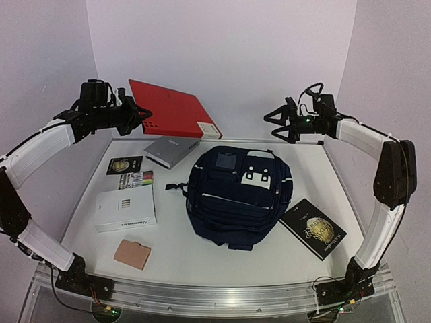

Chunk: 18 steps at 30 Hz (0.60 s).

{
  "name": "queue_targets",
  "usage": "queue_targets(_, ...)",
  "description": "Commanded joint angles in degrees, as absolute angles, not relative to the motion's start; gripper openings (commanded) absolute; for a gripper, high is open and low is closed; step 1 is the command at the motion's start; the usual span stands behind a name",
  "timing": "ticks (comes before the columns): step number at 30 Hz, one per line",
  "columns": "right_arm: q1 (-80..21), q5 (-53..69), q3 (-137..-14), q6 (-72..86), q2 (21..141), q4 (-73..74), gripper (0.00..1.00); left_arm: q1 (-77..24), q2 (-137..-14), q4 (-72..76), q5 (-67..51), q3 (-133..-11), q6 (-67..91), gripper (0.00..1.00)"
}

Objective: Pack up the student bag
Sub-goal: Place the files in the student bag.

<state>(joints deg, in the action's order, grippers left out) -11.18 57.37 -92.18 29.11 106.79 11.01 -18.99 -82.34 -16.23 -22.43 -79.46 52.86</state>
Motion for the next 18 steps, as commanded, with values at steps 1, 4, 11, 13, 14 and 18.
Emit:
queue_targets(1,-18.8,40.0,-94.8,-18.6,98.8,36.0,0.98,-19.1,-77.0,-17.7,-15.3,-80.8,53.2,0.0)
queue_targets(4,-24.1,37.1,-93.4,-31.9,98.5,41.8,0.98,-19.1,-75.3,-19.3,-13.3,-79.2,54.7,0.0)
queue_targets(11,-35.3,34.6,-95.6,-41.6,104.4,49.7,0.98,-19.1,-69.4,-24.2,-2.5,-75.1,60.7,0.0)
queue_targets(13,-38.3,33.6,-94.9,-41.8,106.0,49.4,0.98,-19.1,-69.1,-27.0,-0.6,-75.8,61.5,0.0)
queue_targets(14,-39.9,32.9,-94.3,-41.8,106.9,49.0,0.98,-19.1,-69.3,-28.3,-0.5,-76.5,61.4,0.0)
queue_targets(18,-45.2,28.8,-92.5,-39.8,111.2,45.1,0.98,-19.0,-69.4,-30.3,-0.6,-77.5,60.2,0.0)
